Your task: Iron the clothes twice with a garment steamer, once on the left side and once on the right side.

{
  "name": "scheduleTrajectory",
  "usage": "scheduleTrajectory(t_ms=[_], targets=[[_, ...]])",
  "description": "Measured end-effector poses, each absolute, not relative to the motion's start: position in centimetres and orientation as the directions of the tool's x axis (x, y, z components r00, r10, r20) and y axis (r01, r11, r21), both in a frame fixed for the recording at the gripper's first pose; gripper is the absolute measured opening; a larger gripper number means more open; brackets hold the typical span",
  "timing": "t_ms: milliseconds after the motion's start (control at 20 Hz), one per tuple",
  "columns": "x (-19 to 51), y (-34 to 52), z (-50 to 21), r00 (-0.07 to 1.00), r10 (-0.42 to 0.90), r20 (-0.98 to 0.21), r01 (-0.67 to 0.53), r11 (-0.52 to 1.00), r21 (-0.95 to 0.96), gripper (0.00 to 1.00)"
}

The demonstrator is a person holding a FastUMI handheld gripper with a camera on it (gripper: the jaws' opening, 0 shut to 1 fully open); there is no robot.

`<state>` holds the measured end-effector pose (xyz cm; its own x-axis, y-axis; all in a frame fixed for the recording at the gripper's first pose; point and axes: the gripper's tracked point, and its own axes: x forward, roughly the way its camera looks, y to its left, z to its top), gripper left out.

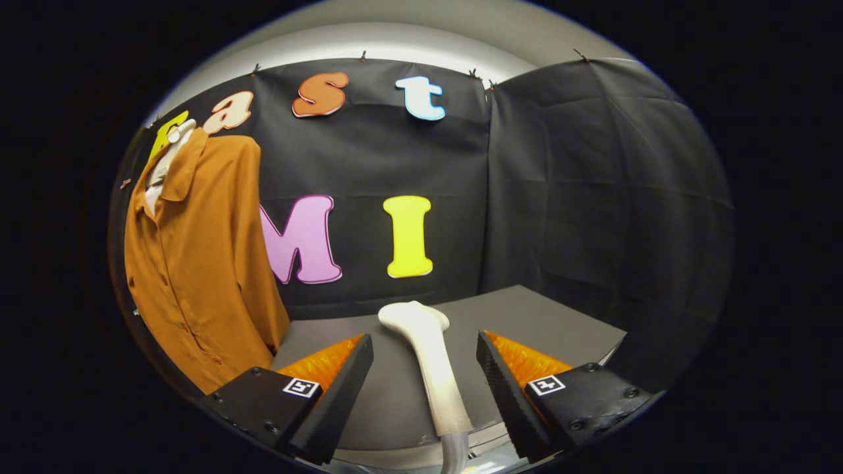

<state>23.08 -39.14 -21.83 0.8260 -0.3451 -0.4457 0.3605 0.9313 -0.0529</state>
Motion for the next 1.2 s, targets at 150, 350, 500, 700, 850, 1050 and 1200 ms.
scheduleTrajectory(t_ms=[150, 350, 500, 700, 850, 1050, 1200], targets=[[24.2, -40.3, -25.3, 0.786, -0.326, -0.526, 0.353, 0.934, -0.052, 0.97], [25.3, -40.9, -27.4, 0.758, -0.308, -0.574, 0.344, 0.938, -0.049, 0.95], [25.5, -41.4, -29.2, 0.725, -0.3, -0.62, 0.339, 0.939, -0.058, 0.93], [25.4, -41.4, -32.0, 0.67, -0.246, -0.7, 0.324, 0.946, -0.023, 0.76], [25.9, -41.3, -31.3, 0.686, -0.235, -0.688, 0.288, 0.957, -0.04, 0.46], [25.4, -41.4, -29.5, 0.719, -0.196, -0.666, 0.306, 0.951, 0.05, 0.41], [24.7, -41.3, -27.1, 0.757, -0.215, -0.617, 0.316, 0.947, 0.058, 0.41]])
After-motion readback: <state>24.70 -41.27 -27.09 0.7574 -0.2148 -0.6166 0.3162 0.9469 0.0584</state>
